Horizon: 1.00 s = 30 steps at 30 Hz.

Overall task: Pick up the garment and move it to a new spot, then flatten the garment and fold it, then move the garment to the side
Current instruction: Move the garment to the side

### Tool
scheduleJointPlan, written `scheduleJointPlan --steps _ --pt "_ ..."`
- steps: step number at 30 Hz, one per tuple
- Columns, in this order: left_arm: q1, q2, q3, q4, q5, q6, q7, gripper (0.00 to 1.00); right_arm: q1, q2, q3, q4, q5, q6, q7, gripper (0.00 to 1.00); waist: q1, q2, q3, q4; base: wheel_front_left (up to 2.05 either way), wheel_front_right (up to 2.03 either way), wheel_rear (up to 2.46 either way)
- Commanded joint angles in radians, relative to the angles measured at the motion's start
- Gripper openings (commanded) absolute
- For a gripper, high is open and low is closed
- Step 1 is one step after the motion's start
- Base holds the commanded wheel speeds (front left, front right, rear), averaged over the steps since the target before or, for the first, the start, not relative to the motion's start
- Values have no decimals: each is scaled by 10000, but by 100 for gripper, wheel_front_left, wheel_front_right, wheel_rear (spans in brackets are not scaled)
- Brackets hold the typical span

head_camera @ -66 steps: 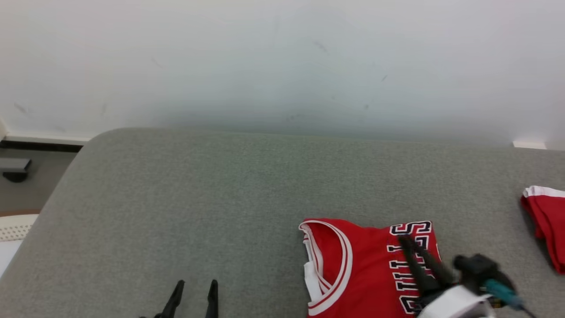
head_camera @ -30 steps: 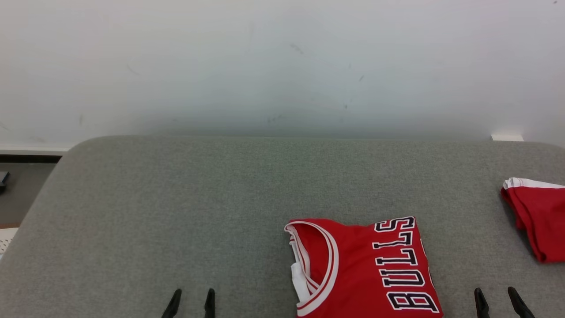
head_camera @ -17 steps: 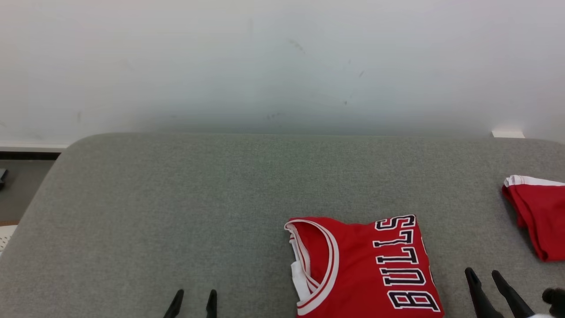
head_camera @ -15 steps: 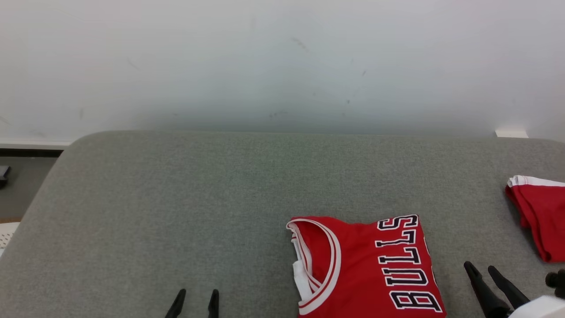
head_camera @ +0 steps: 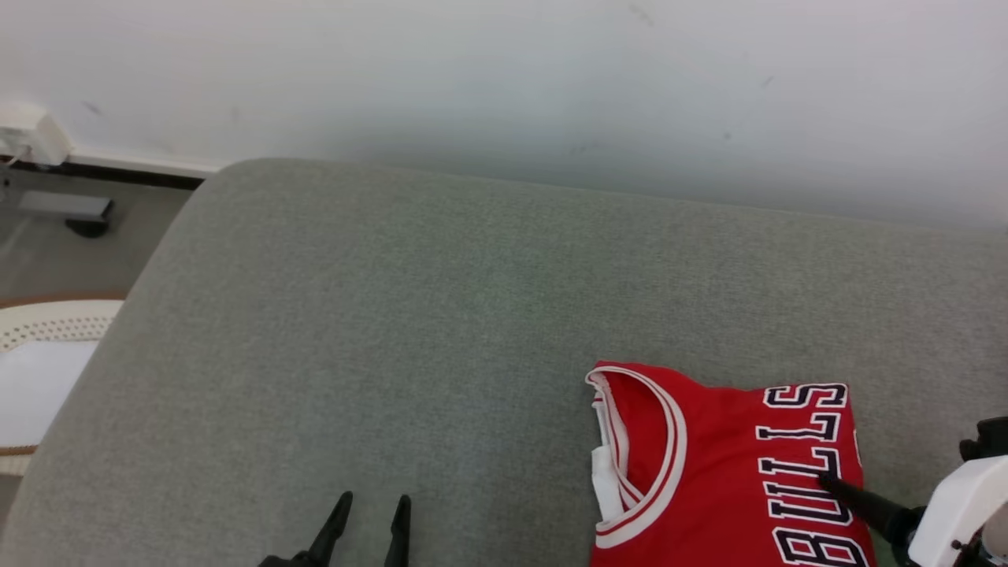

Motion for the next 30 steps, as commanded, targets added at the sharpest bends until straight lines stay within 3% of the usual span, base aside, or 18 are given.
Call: scheduleJointPlan --steps 1,5,6,8,17,24,30 --pt "-116 37 17 -13 -18 25 -1 100 -99 55 55 -51 104 1 75 100 -1 -1 257 299 0 0 0" --pt "-204 37 32 2 -15 35 -1 100 -120 339 585 -55 93 1 287 100 -1 -1 301 414 0 0 0" --pt "-229 35 35 -3 -20 40 -1 100 -144 441 728 -72 81 1 276 83 -1 -1 305 415 0 0 0" --pt "-280 37 29 -29 -34 53 -1 100 -258 599 919 -227 156 1 119 0 -1 -1 305 383 0 0 0" --pt "-366 37 32 -81 -26 63 -1 100 -1198 -297 1496 -575 -739 1 -944 0 -1 -1 405 -298 0 0 0" --pt "-685 37 -34 -138 171 -69 -1 100 -2801 -1729 1617 83 -2361 -1 -1527 0 -1 -1 953 -1221 0 0 0" --pt "-1100 39 -74 -154 337 -157 -1 100 -3900 -2687 1301 420 -2775 1 -1279 0 -1 -1 1479 -1688 0 0 0"
